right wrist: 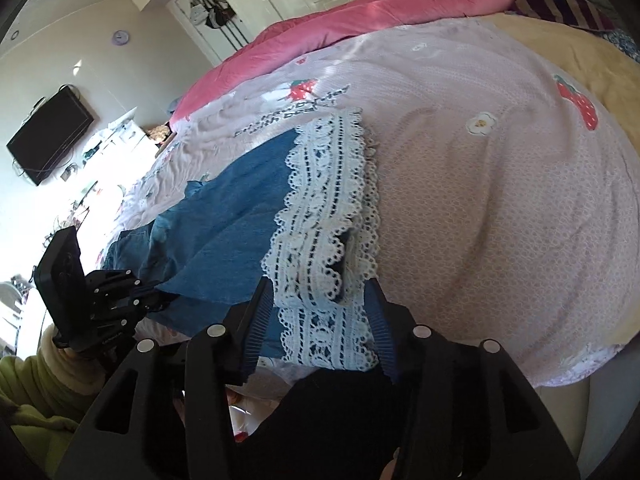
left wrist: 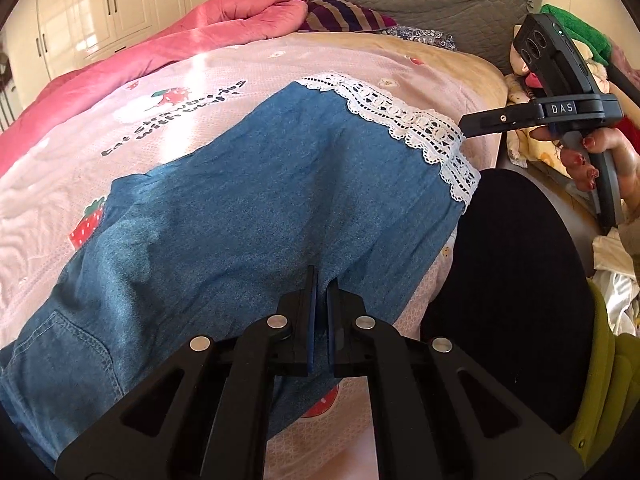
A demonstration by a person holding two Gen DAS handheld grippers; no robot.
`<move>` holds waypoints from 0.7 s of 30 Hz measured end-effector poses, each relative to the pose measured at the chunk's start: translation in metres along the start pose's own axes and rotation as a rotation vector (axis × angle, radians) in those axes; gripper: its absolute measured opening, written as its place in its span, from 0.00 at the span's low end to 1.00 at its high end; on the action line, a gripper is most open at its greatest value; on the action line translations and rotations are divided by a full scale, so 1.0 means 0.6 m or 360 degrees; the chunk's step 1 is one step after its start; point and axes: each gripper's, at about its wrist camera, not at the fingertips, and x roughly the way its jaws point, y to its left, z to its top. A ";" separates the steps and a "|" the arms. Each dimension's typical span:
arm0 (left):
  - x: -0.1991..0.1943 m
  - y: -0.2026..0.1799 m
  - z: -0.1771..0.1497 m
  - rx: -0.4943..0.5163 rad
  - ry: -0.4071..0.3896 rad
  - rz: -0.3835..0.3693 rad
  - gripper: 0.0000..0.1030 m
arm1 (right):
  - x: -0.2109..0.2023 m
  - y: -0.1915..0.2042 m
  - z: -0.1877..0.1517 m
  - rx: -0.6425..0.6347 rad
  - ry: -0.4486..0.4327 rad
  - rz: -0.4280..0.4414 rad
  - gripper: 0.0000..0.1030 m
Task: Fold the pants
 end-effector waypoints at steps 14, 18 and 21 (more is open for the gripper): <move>-0.028 -0.018 -0.011 0.0029 -0.0005 -0.0033 0.00 | -0.041 0.012 -0.002 -0.0138 0.0002 0.0020 0.07; -0.010 -0.037 -0.027 0.0088 0.0056 -0.0015 0.00 | -0.020 0.010 -0.026 -0.0171 0.0126 -0.0048 0.07; -0.001 -0.038 -0.034 0.0067 0.0092 -0.0018 0.00 | -0.011 0.008 -0.036 -0.0177 0.0164 -0.0062 0.07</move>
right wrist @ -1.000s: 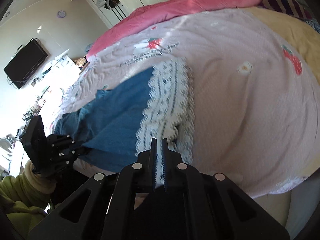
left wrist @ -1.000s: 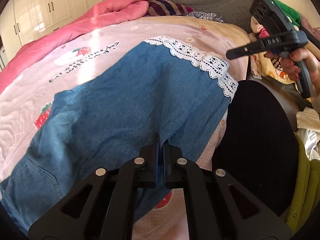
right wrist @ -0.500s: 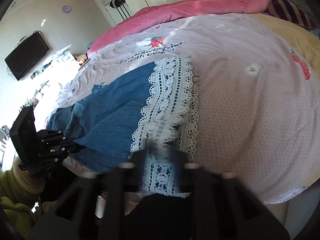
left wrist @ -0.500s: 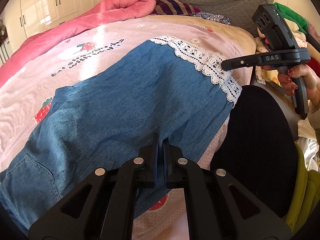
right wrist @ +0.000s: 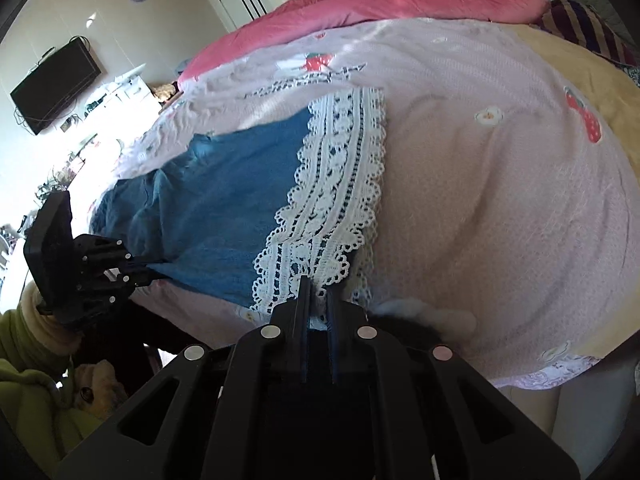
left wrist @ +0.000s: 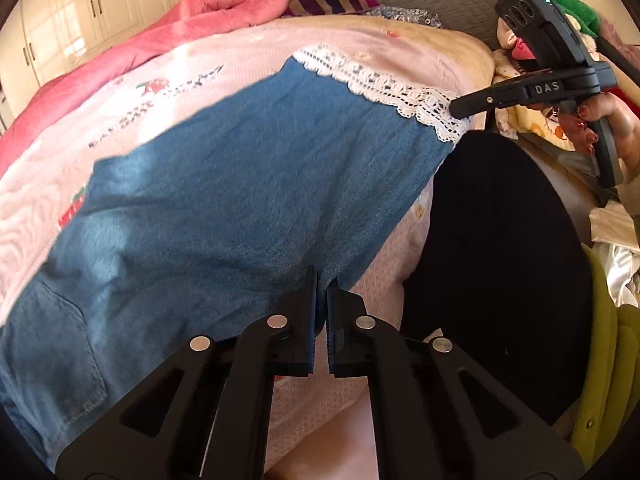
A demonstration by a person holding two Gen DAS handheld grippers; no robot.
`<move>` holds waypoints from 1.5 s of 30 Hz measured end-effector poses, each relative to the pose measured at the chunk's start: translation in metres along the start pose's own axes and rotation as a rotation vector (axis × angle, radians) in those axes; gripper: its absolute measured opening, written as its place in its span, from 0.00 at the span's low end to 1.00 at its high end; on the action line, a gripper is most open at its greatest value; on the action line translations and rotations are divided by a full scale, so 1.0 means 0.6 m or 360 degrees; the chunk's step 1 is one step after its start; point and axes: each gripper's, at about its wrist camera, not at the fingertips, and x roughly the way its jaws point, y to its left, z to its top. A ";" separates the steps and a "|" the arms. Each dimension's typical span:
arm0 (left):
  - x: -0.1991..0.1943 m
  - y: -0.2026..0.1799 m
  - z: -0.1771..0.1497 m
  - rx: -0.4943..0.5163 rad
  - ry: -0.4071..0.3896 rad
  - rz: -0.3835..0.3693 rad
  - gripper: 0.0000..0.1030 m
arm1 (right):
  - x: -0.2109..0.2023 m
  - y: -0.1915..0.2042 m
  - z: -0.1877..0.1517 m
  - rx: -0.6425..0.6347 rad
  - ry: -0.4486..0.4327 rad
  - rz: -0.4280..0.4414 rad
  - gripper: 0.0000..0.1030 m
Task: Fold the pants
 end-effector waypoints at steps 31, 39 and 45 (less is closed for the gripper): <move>-0.241 0.296 -0.236 -0.1322 -0.0255 0.0410 0.73 | 0.013 0.043 0.060 0.0002 -0.0134 -0.0234 0.58; -0.191 0.356 -0.225 -0.1552 -0.0271 0.0315 0.33 | 0.037 0.003 0.113 0.0102 -0.0153 -0.0312 0.71; -0.209 0.385 -0.203 -0.1499 -0.0290 0.0414 0.24 | 0.075 -0.015 0.151 0.0185 -0.0126 -0.0297 0.66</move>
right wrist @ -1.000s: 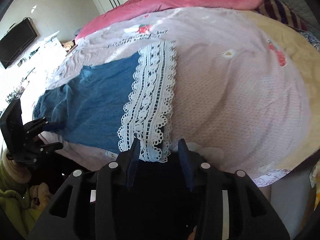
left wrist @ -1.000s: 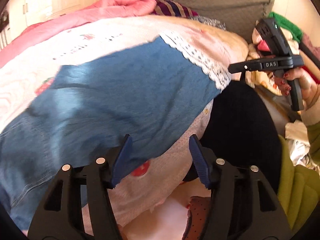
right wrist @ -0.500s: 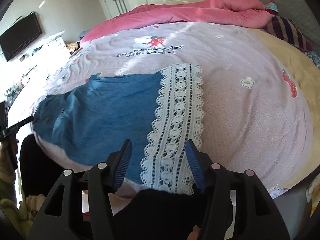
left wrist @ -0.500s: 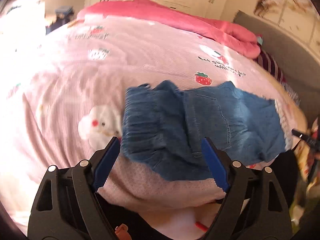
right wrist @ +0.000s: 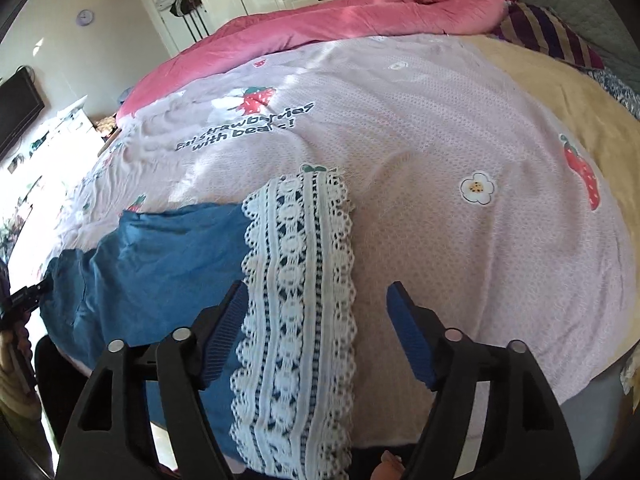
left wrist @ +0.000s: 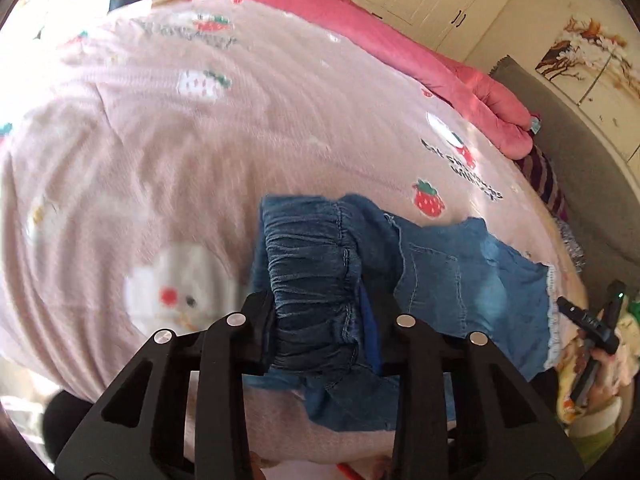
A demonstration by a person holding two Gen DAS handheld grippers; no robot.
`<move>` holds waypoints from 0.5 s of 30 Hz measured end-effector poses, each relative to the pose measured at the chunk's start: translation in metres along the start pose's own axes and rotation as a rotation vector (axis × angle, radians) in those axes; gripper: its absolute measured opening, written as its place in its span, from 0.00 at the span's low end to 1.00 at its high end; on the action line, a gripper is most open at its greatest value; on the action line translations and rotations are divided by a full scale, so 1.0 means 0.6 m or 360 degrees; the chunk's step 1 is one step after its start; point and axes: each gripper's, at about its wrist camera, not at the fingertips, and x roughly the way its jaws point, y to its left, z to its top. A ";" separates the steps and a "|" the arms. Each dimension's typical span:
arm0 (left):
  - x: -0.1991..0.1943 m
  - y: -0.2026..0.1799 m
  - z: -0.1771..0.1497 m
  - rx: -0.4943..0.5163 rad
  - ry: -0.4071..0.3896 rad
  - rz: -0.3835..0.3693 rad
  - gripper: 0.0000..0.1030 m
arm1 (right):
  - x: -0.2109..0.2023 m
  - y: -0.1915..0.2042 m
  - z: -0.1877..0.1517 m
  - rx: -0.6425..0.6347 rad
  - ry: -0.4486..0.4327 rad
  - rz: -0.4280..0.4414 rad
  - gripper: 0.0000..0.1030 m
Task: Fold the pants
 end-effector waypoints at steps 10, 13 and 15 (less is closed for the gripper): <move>0.012 0.055 -0.023 -0.0048 0.0009 0.0025 0.35 | 0.008 0.022 -0.009 -0.0079 -0.0070 -0.0090 0.66; -0.009 0.062 -0.024 -0.0071 0.0003 0.0015 0.46 | -0.020 0.036 -0.004 -0.0139 -0.0160 -0.0090 0.67; -0.031 0.054 -0.024 -0.0052 -0.0032 0.0060 0.56 | -0.028 0.045 0.001 -0.0186 -0.0184 -0.0083 0.68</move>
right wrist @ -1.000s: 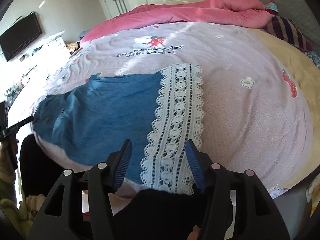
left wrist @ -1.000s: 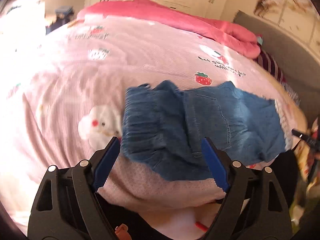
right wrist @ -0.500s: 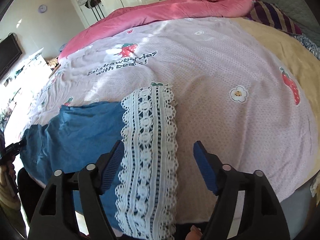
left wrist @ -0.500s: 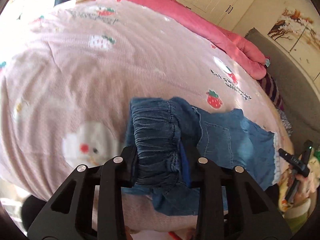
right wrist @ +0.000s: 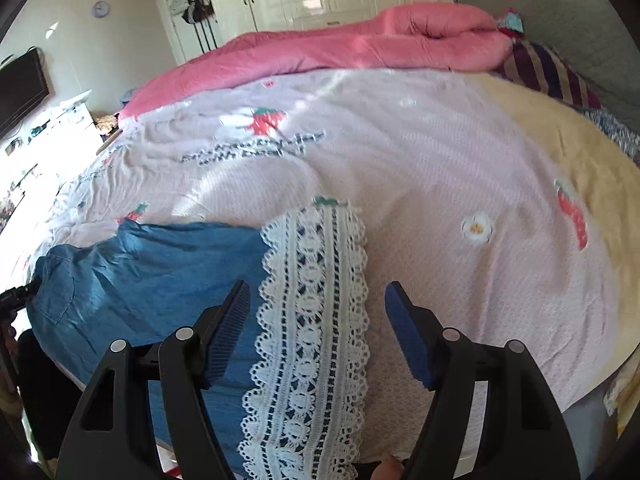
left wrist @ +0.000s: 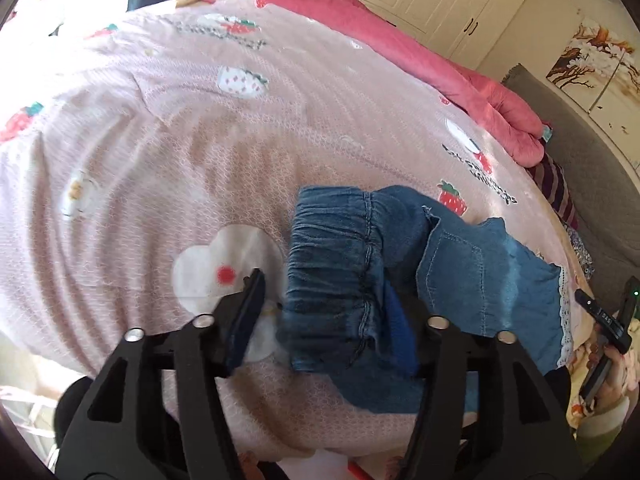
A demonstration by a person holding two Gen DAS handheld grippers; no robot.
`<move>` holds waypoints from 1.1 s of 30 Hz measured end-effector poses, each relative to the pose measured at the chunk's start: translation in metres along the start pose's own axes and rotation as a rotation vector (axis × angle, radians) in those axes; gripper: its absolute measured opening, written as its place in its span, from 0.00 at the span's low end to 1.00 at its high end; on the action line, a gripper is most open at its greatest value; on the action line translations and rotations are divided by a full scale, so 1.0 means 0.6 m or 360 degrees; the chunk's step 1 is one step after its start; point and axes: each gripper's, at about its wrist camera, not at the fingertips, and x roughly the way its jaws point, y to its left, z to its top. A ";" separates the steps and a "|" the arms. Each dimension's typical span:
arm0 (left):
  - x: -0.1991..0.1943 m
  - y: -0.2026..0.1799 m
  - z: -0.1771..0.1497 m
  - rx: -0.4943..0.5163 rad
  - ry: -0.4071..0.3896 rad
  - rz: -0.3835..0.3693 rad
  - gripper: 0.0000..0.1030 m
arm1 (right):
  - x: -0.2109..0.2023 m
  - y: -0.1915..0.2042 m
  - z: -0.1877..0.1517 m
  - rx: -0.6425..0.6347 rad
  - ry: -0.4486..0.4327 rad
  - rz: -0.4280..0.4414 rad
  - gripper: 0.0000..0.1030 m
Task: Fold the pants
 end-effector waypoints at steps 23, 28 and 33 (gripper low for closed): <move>0.178 -0.401 0.052 0.0923 0.0160 -0.0262 0.85 | 0.054 -0.065 0.046 0.0228 0.0028 0.0085 0.76; 0.243 -0.402 0.065 0.0888 0.0286 -0.0284 0.69 | 0.071 -0.074 0.048 0.0240 0.0081 0.0139 0.76; 0.285 -0.414 0.061 0.0886 0.0394 -0.0317 0.35 | 0.096 -0.063 0.051 0.0230 0.0110 0.0208 0.69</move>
